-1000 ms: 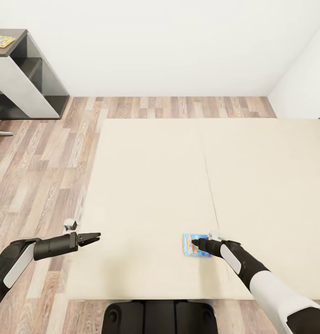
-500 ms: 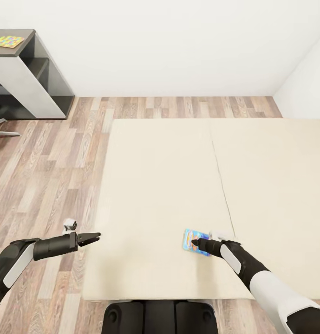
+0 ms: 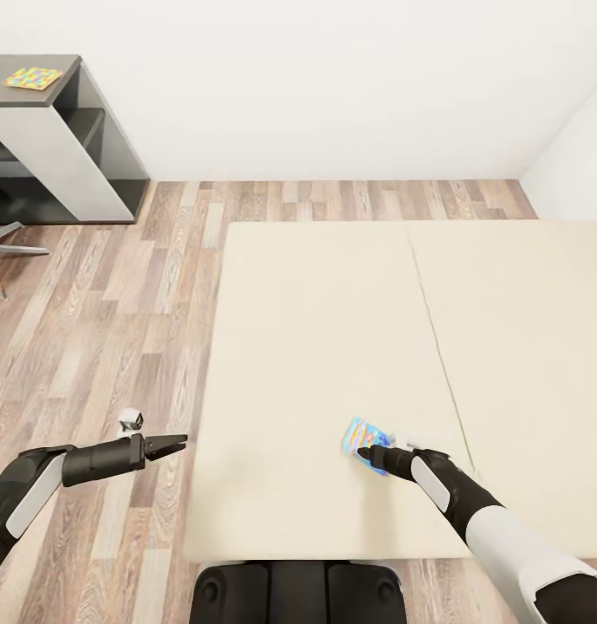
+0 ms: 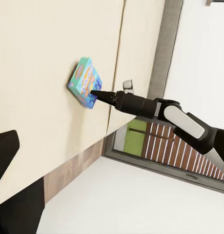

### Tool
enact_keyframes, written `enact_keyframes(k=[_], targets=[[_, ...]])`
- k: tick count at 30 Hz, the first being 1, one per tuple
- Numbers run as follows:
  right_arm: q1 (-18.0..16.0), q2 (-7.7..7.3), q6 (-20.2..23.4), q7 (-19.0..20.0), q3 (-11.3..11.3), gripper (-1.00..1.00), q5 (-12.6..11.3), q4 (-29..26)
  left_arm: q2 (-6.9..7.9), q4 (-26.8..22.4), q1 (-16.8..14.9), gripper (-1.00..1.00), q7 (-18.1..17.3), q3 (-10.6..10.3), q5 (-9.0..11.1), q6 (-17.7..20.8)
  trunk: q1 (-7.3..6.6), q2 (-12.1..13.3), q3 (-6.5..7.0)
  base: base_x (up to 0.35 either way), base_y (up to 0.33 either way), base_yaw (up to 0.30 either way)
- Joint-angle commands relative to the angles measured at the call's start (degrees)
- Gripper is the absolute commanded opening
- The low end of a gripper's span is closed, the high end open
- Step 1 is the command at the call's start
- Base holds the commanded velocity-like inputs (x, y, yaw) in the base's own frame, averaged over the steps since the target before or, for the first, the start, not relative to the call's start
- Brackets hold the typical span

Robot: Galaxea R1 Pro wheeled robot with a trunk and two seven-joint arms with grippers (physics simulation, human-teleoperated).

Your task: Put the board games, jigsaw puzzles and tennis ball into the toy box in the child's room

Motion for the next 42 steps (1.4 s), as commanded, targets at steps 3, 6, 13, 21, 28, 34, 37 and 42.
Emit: enact_keyframes(k=[3,6,13,21,28,34,37,42], targets=[[0.0,-0.06,0.2,0.0,0.2,1.0,-0.1,-0.1,0.07,0.0,0.0,1.0,0.0,-0.2,0.4,0.4,0.03,-0.1,-0.06,0.0,0.231,0.0],[0.0,-0.06,0.2,0.0,0.2,1.0,-0.1,-0.1,0.08,0.0,0.0,1.0,0.0,-0.2,0.4,0.4,0.03,-0.1,-0.06,0.0,0.232,0.0],[0.0,-0.06,0.2,0.0,0.2,1.0,-0.1,-0.1,0.08,0.0,0.0,1.0,0.0,-0.2,0.4,0.4,0.03,-0.1,-0.06,0.0,0.112,0.0],[0.0,-0.06,0.2,0.1,0.2,1.0,-0.1,-0.1,0.06,0.0,0.0,1.0,0.0,-0.2,0.4,0.4,0.03,-0.1,-0.06,0.0,0.006,0.0],[0.0,-0.06,0.2,0.1,0.2,1.0,-0.1,-0.1,0.02,0.0,0.0,1.0,0.0,-0.2,0.4,0.4,0.03,-0.1,-0.06,0.0,0.0,0.0],[0.0,-0.13,0.3,0.0,0.3,1.0,-0.1,-0.1,0.04,0.0,0.0,1.0,0.0,-0.2,0.4,0.4,0.03,-0.1,-0.06,0.0,0.0,0.0],[-0.1,-0.18,0.7,0.0,0.3,1.0,-0.1,-0.2,0.06,0.0,0.0,1.0,0.0,-0.2,0.4,0.4,0.03,-0.1,-0.06,0.0,0.0,0.0],[-0.1,-0.25,2.4,0.0,0.3,1.0,0.0,-0.3,0.08,0.0,0.0,1.0,0.0,-0.2,0.4,0.4,0.03,-0.1,-0.06,0.0,0.0,0.0]])
